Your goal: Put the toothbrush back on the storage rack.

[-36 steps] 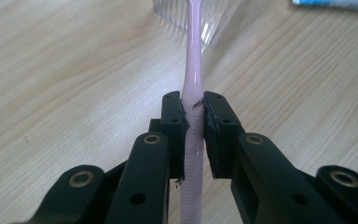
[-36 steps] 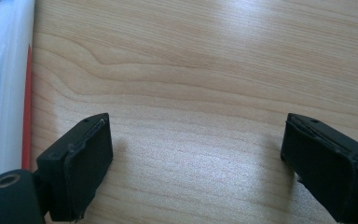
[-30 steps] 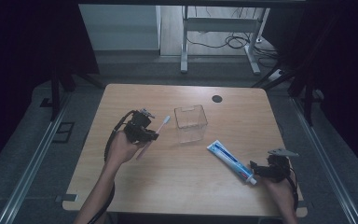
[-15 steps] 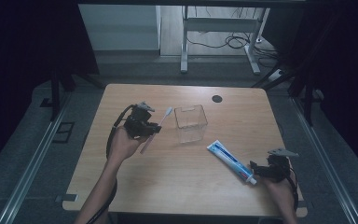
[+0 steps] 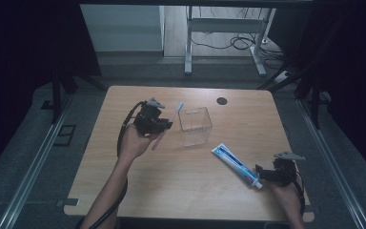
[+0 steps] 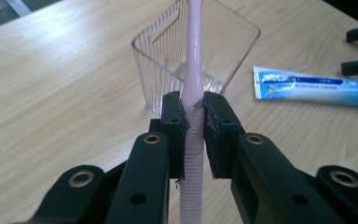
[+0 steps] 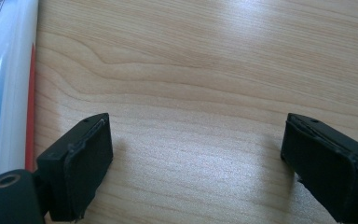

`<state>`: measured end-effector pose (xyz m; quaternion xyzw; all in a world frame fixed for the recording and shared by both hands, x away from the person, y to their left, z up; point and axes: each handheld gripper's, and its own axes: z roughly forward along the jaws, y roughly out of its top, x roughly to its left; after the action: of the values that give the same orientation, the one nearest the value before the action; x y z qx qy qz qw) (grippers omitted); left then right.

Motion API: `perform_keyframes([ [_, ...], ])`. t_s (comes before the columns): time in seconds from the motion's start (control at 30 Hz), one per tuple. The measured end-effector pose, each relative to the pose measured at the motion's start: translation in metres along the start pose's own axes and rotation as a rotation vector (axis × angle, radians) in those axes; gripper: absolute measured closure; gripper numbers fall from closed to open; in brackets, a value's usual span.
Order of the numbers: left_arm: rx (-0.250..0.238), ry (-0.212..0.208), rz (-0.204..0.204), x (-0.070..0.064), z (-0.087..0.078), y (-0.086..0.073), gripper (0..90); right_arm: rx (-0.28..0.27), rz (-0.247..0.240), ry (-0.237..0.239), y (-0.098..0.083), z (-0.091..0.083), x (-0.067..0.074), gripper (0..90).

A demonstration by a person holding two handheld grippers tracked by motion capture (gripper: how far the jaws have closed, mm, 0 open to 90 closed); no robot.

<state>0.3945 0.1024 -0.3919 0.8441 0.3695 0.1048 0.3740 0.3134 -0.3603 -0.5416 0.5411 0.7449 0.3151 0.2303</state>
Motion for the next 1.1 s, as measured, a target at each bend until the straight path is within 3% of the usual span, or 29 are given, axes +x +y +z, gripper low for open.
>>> perform_keyframes([
  [0.53,-0.082,0.003,0.006,-0.004,0.011,0.020,79.3,0.000,-0.003,0.003,0.000,0.000,0.000,8.4],
  [1.1,-0.132,0.006,0.020,-0.013,0.024,0.044,79.3,0.001,-0.004,0.004,0.000,0.000,0.000,8.4],
])
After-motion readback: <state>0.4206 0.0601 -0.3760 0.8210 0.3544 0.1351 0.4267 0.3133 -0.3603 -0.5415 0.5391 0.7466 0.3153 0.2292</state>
